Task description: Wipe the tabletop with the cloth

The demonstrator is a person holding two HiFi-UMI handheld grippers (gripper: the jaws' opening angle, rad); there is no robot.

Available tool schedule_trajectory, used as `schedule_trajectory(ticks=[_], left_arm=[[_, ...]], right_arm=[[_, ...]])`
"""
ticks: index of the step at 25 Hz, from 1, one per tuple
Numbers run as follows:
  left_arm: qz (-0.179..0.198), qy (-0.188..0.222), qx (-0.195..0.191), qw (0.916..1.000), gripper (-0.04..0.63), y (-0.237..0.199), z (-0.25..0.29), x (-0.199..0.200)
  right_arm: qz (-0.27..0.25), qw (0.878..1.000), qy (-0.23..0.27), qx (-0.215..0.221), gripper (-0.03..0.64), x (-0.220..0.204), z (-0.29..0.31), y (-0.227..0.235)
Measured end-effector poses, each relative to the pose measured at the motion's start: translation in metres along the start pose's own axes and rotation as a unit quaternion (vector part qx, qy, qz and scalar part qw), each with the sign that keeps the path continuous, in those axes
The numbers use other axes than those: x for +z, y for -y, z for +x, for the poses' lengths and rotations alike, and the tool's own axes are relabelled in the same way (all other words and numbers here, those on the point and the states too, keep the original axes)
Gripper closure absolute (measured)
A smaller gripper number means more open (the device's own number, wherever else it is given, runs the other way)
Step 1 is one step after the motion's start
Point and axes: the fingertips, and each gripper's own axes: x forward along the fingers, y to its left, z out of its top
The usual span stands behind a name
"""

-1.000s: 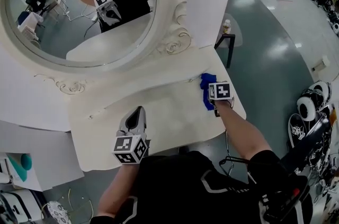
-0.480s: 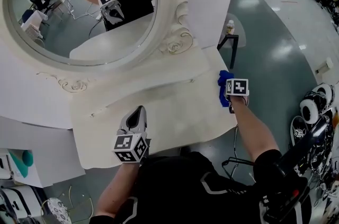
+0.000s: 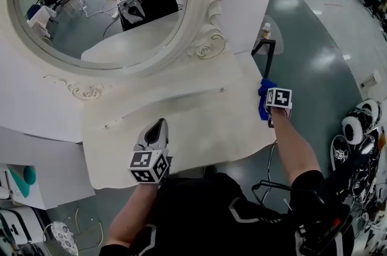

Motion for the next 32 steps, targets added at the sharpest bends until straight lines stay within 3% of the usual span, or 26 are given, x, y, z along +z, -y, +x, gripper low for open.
schedule_trajectory(ticks=[4,8,14,22,28,32], left_arm=[[-0.001,0.002,0.005,1.0000,0.588,-0.005,-0.008,-0.001],[-0.005,0.011,0.010,0.9999,0.588,-0.011,-0.019,0.002],[-0.019,0.030,0.030,0.9989,0.588,-0.048,-0.054,-0.001],[-0.045,0.054,0.069,0.9951,0.588,-0.128,-0.129,-0.014],[-0.060,0.067,0.115,0.9893,0.588,-0.206,-0.207,-0.029],[-0.080,0.077,0.165,0.9800,0.588,-0.261,-0.266,-0.048]], right_arm=[[-0.013,1.000,0.005,-0.013,0.528,0.001,0.000,0.008],[-0.036,0.998,0.045,-0.018,0.529,0.017,-0.018,0.009],[-0.051,0.993,0.104,0.027,0.529,0.031,-0.067,-0.058],[-0.089,0.969,0.139,0.186,0.529,0.018,-0.134,-0.266],[-0.120,0.939,0.125,0.297,0.529,-0.015,-0.173,-0.441],[-0.164,0.912,0.100,0.361,0.529,-0.051,-0.189,-0.556]])
